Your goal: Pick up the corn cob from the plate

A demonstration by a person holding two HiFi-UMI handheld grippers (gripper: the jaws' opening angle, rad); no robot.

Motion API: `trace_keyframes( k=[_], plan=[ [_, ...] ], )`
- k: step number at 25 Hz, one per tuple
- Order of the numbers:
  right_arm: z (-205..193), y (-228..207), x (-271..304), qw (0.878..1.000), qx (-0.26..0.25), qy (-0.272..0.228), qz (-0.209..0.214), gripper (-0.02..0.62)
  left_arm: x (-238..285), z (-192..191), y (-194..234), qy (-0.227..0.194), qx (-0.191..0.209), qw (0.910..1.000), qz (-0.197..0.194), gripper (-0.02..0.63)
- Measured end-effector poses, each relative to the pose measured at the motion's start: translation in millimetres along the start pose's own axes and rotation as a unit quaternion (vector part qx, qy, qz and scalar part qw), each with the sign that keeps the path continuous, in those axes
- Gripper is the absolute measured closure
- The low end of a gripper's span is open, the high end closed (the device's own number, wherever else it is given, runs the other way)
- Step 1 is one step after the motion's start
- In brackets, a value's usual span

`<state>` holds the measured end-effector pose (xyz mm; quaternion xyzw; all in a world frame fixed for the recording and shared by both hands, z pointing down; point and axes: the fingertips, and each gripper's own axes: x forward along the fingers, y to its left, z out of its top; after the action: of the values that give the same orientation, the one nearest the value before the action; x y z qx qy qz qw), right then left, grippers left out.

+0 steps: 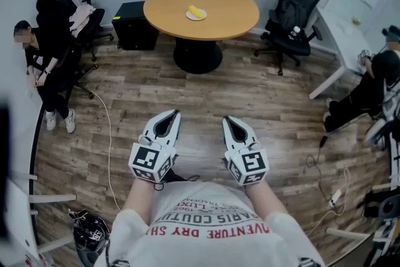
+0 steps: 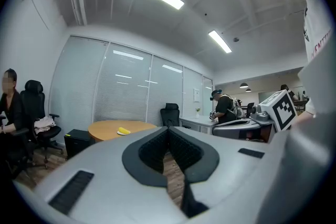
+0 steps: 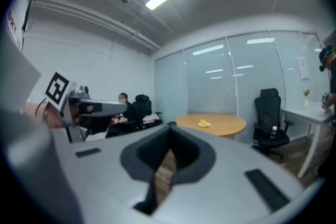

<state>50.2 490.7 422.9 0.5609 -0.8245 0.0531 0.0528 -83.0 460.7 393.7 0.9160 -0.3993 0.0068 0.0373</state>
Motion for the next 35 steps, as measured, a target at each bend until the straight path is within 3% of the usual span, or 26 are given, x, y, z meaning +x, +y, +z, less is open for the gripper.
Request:
trace_keyframes(
  k=[10, 18, 26, 35],
  plan=[
    [-14.5, -17.9, -8.5, 0.999, 0.022, 0.013, -0.023, 0.566, 17.2, -11.6, -13.9, 0.016, -0.006, 0.9997, -0.019, 0.572],
    [-25.8, -27.4, 39.7, 0.999, 0.032, 0.033, -0.025, 0.566, 49.9, -22.6, 23.3, 0.031, -0.011, 0.9991, -0.028, 0.572],
    [-17.3, -61.7, 136.4, 0.996, 0.035, 0.052, -0.055, 0.566, 119.9, -15.7, 107.0, 0.027, -0.029, 0.9983, -0.044, 0.572],
    [13.1, -86.2, 277.2, 0.995, 0.044, 0.05, -0.08, 0.566, 208.1, 3.5, 232.5, 0.032, -0.025, 0.9973, -0.062, 0.572]
  ],
)
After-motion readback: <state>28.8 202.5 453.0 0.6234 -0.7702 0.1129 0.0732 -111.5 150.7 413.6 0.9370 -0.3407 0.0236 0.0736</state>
